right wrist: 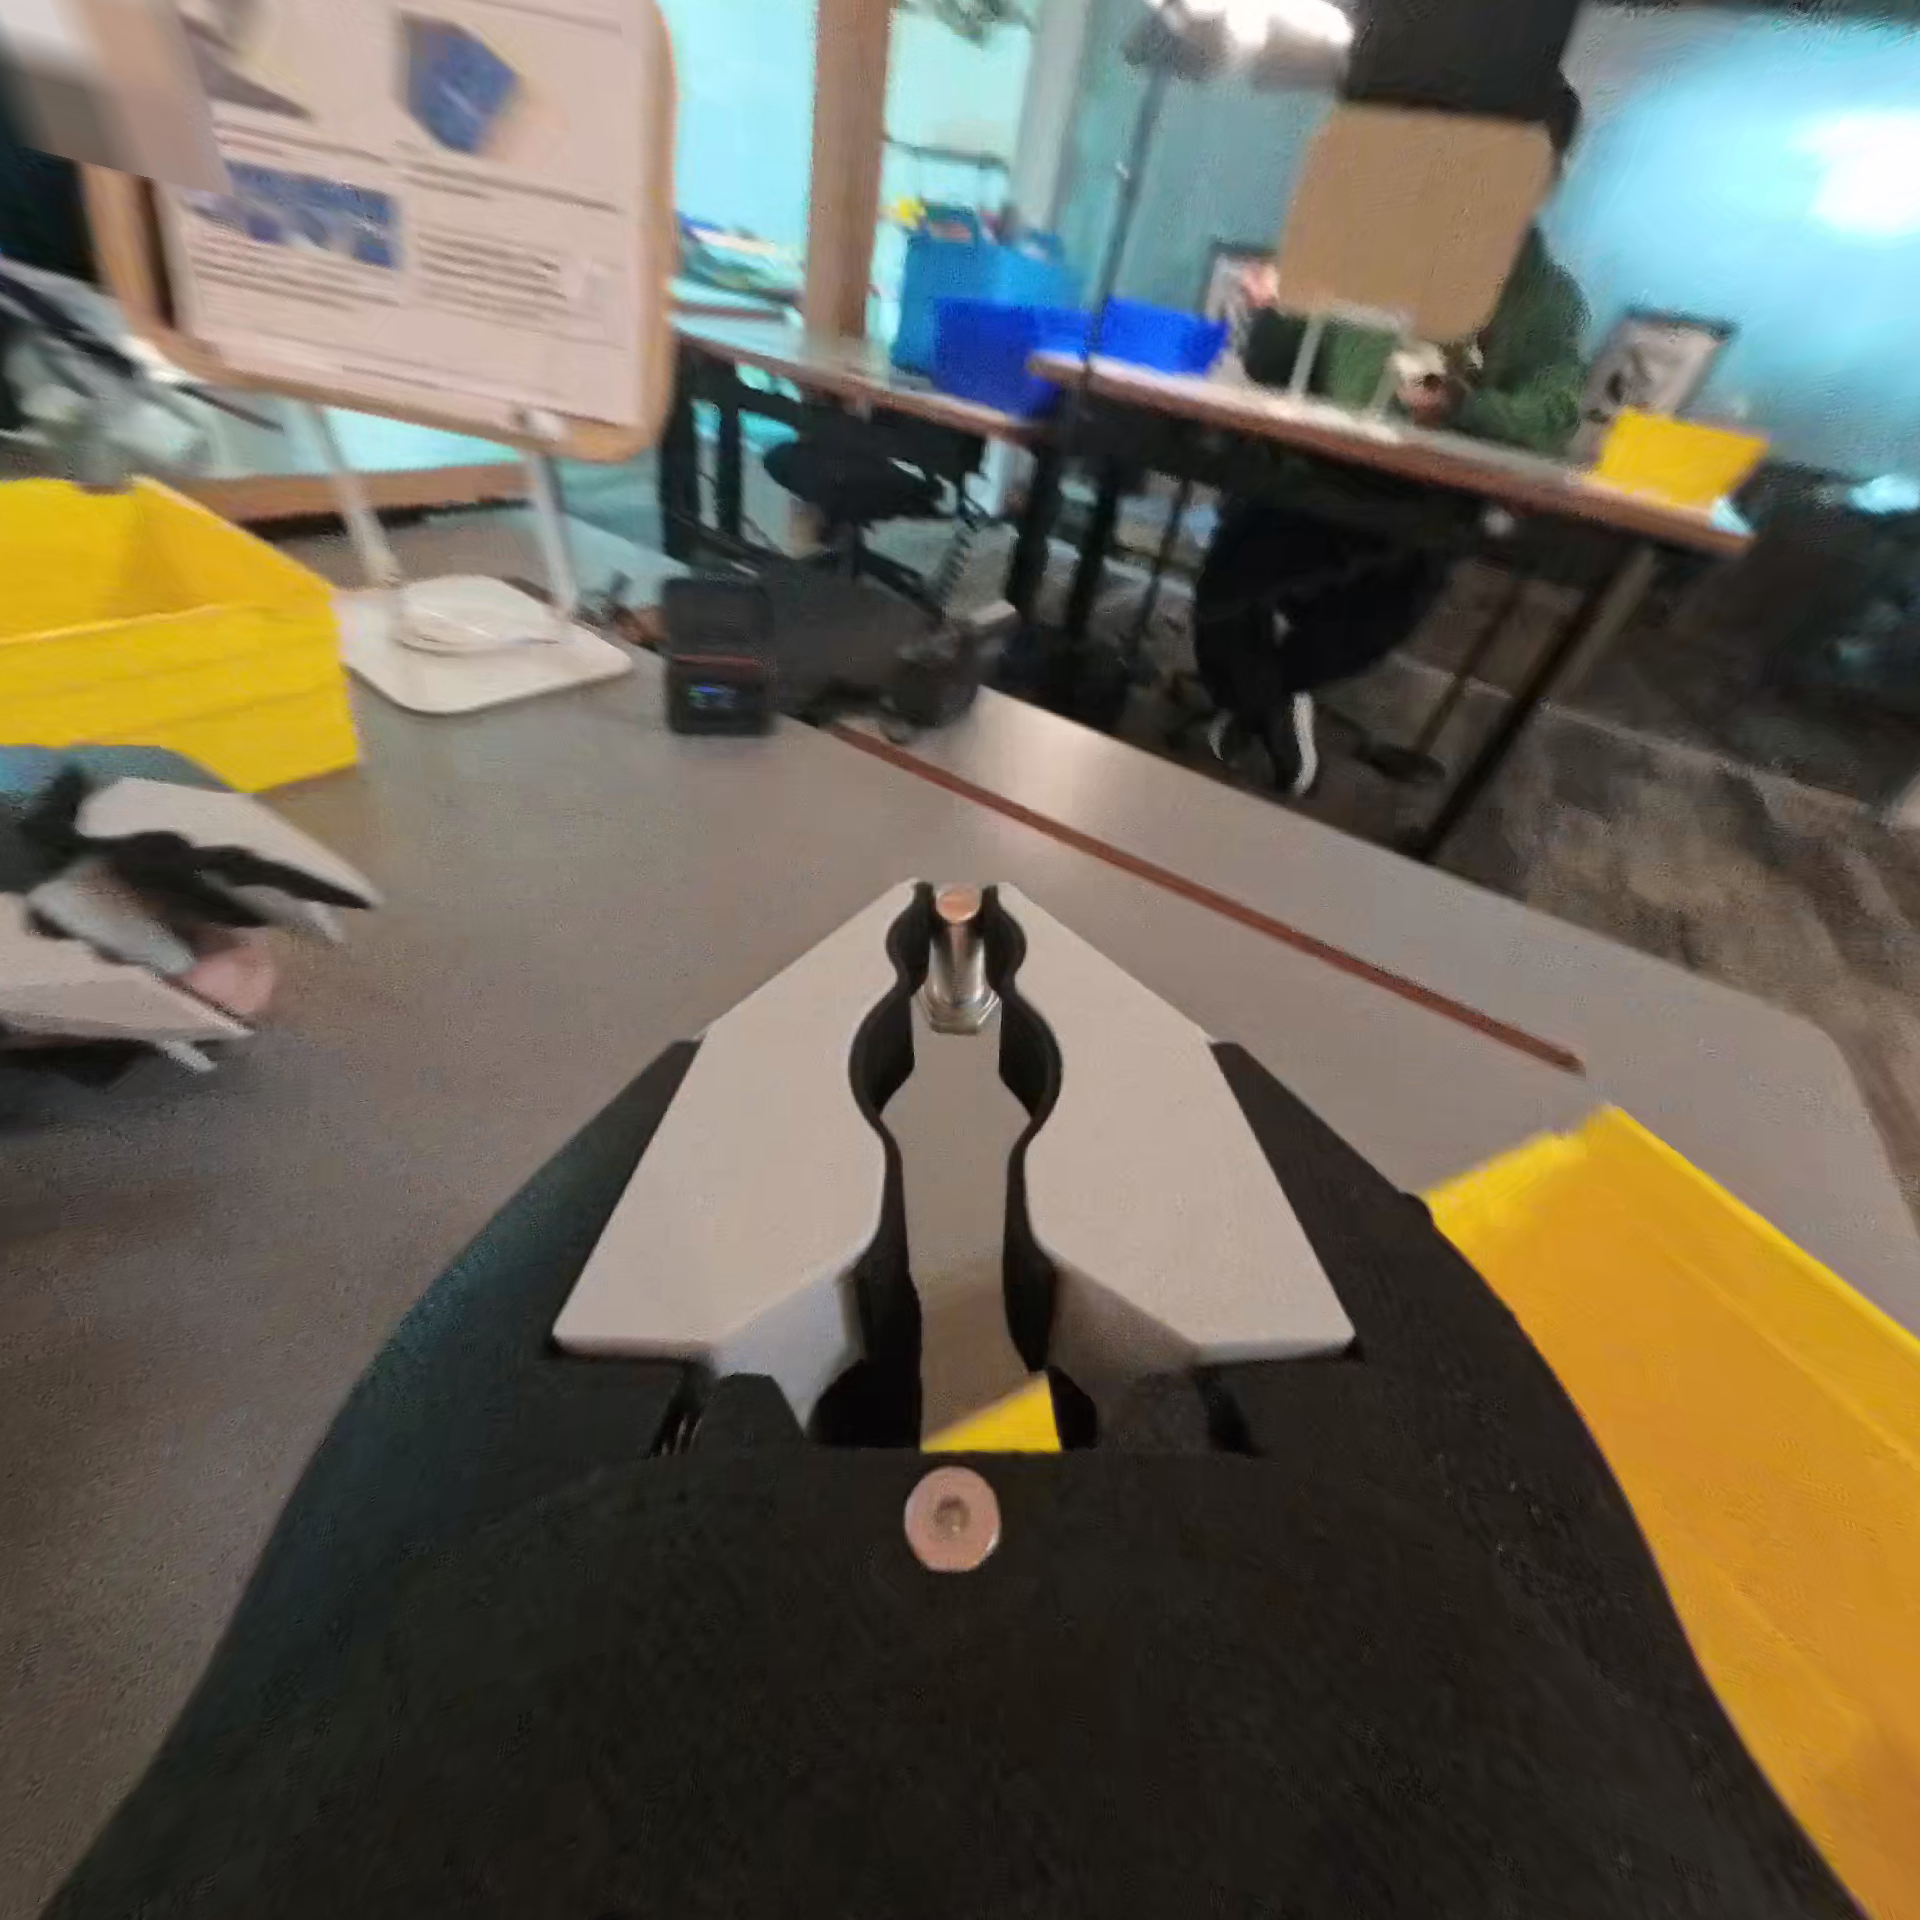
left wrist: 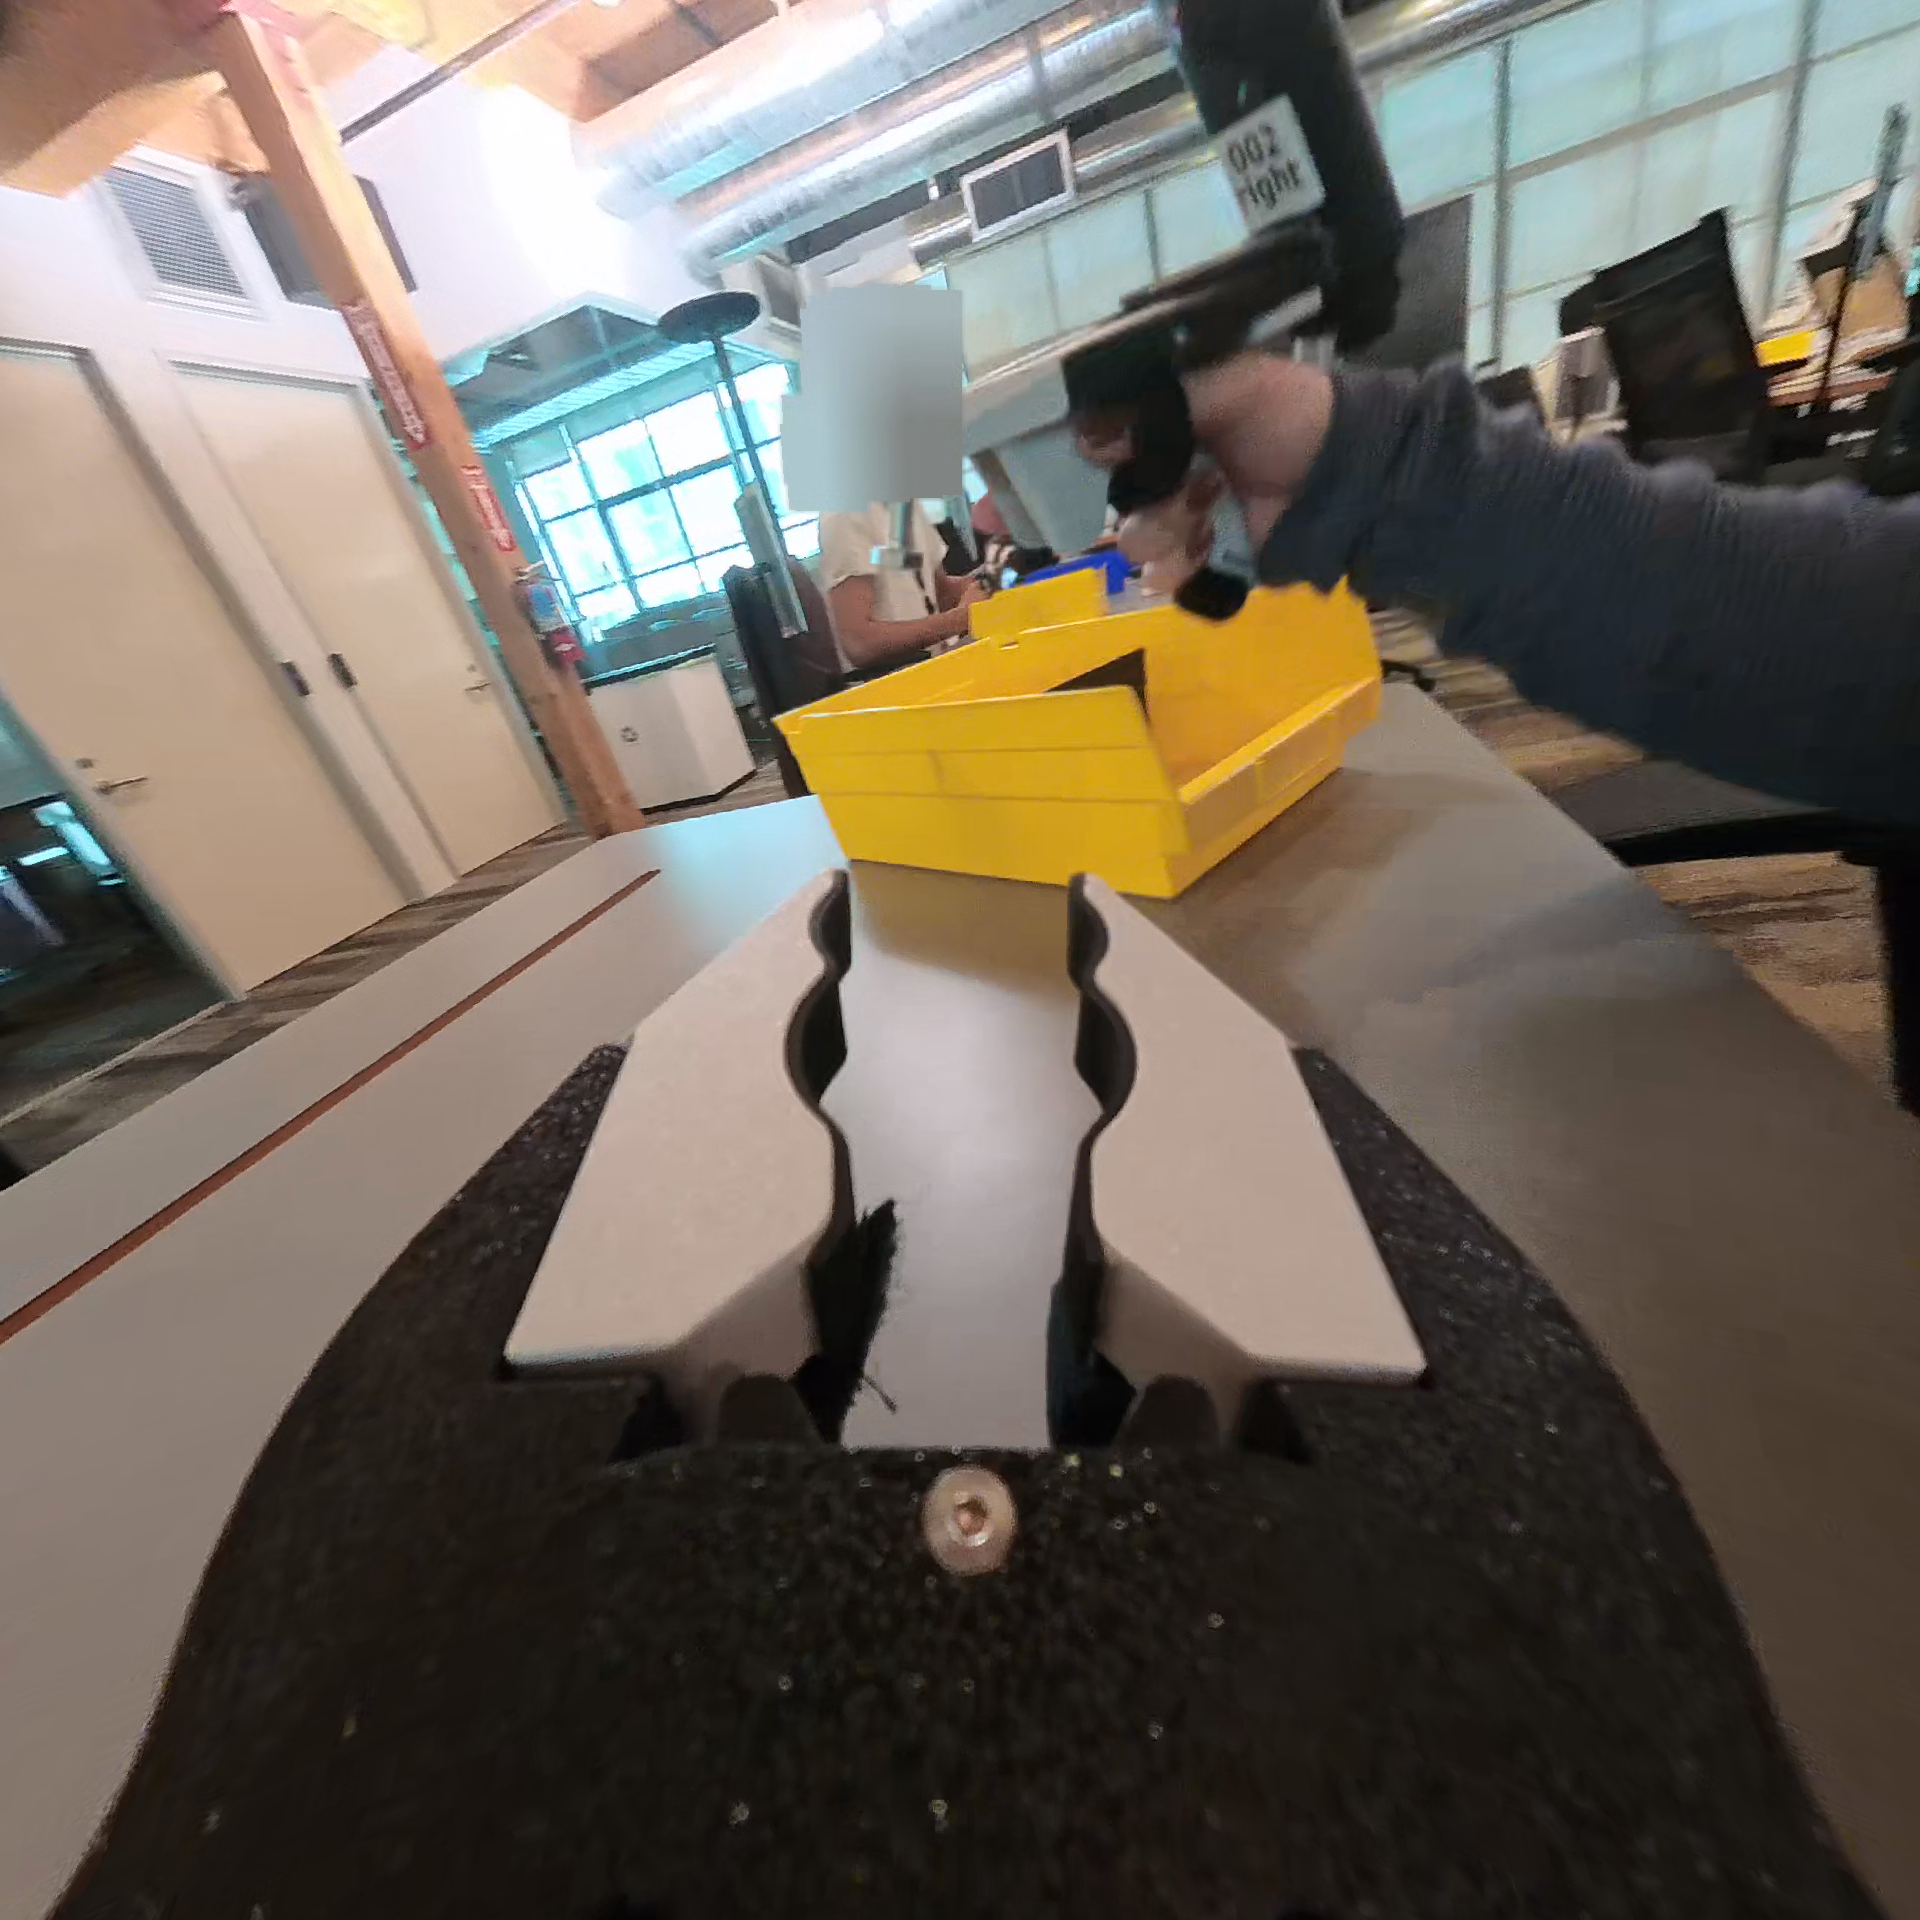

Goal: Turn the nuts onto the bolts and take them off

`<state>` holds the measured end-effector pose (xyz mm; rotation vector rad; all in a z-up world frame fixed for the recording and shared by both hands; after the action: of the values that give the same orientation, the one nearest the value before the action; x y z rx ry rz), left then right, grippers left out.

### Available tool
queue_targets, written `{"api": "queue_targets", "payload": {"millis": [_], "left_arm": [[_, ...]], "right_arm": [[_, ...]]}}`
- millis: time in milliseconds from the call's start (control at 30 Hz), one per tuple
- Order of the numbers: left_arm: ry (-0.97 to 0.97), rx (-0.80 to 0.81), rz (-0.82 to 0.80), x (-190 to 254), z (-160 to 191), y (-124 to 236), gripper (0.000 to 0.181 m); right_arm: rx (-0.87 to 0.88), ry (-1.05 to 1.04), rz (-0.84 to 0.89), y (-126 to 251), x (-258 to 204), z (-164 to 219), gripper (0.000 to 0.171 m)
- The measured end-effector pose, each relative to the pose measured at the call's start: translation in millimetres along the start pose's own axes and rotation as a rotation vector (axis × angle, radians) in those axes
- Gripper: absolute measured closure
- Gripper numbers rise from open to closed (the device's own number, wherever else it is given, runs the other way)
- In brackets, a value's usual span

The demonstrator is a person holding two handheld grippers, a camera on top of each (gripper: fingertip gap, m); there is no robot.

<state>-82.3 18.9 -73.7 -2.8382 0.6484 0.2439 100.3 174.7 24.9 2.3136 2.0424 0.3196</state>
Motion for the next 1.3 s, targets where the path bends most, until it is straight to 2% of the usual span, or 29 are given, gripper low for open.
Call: {"api": "queue_targets", "payload": {"millis": [133, 200, 400, 467, 533, 633, 733, 833, 933, 1033, 1133, 1200, 1300], "left_arm": [[-0.058, -0.023, -0.040, -2, 5, -6, 0.147], [-0.078, -0.024, -0.035, 0, 6, -6, 0.151], [-0.121, -0.041, -0.048, 1, 8, -6, 0.155], [-0.131, -0.054, -0.066, 0, 9, -7, 0.153], [-0.160, -0.086, -0.149, -7, 12, -8, 0.150], [-0.188, -0.109, -0.232, -16, 13, -7, 0.151], [-0.209, -0.116, -0.276, -20, 13, -6, 0.154], [-0.227, -0.121, -0.291, -21, 13, -5, 0.156], [-0.250, -0.121, -0.299, -21, 12, -2, 0.159], [-0.281, -0.125, -0.313, -22, 12, 1, 0.164], [-0.293, -0.103, -0.315, -20, 9, 1, 0.167], [-0.321, -0.085, -0.320, -17, 4, 2, 0.166], [-0.325, -0.076, -0.352, -10, -18, 7, 0.166]], "right_arm": [[-0.350, -0.161, 0.304, 46, 98, 31, 0.163], [-0.514, -0.228, 0.368, 57, 131, 56, 0.163], [-0.850, -0.395, 0.328, 58, 165, 117, 0.163], [-0.876, -0.437, 0.349, 56, 171, 123, 0.149], [-0.820, -0.441, 0.365, 50, 168, 111, 0.144], [-0.589, -0.294, 0.344, 27, 135, 56, 0.143], [-0.284, -0.053, 0.190, -15, 60, -5, 0.149], [-0.001, 0.171, 0.089, -59, -12, -31, 0.158], [0.194, 0.332, 0.118, -103, -42, -13, 0.162], [0.259, 0.498, 0.121, -136, -53, 25, 0.167], [0.222, 0.528, 0.204, -147, -45, 55, 0.169], [0.136, 0.575, 0.181, -154, -43, 71, 0.171], [0.126, 0.589, 0.179, -156, -45, 72, 0.171]]}}
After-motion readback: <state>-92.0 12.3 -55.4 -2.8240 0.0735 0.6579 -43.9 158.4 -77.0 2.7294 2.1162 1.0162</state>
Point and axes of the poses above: each gripper's, where its closed fingertips meet, y back along the fingers, z out of its underside, x = y × z across the jaws, the point moved 6 cm from there along y, back along the fingers, and after that the axes turned 15 degrees about -z, right-handed, at the moved point
